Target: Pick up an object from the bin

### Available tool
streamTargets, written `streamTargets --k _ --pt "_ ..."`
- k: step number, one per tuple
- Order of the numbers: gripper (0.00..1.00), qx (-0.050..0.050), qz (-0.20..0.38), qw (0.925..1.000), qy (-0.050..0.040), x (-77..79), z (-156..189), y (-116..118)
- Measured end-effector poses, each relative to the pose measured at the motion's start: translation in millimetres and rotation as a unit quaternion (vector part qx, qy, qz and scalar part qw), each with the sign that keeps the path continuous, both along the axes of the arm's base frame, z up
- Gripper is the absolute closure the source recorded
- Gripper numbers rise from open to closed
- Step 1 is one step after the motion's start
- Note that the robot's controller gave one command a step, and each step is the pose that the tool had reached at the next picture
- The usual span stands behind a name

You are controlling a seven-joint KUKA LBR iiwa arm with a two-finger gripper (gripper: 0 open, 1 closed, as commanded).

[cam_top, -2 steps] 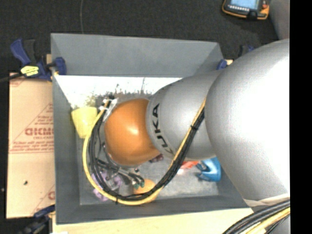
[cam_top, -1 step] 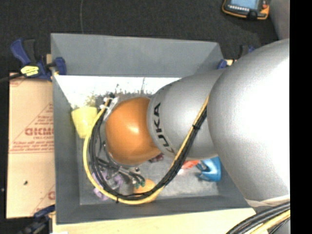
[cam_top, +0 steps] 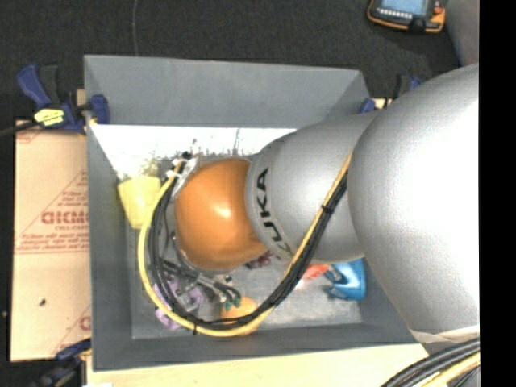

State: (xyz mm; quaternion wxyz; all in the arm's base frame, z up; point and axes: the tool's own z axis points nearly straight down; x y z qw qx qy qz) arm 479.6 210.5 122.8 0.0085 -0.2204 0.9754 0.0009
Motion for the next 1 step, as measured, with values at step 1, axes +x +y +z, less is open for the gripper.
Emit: streamTargets --k 1 --pt "1.0 -0.001 -0.001 1.0 0.003 -1.2 25.2 -1.0"
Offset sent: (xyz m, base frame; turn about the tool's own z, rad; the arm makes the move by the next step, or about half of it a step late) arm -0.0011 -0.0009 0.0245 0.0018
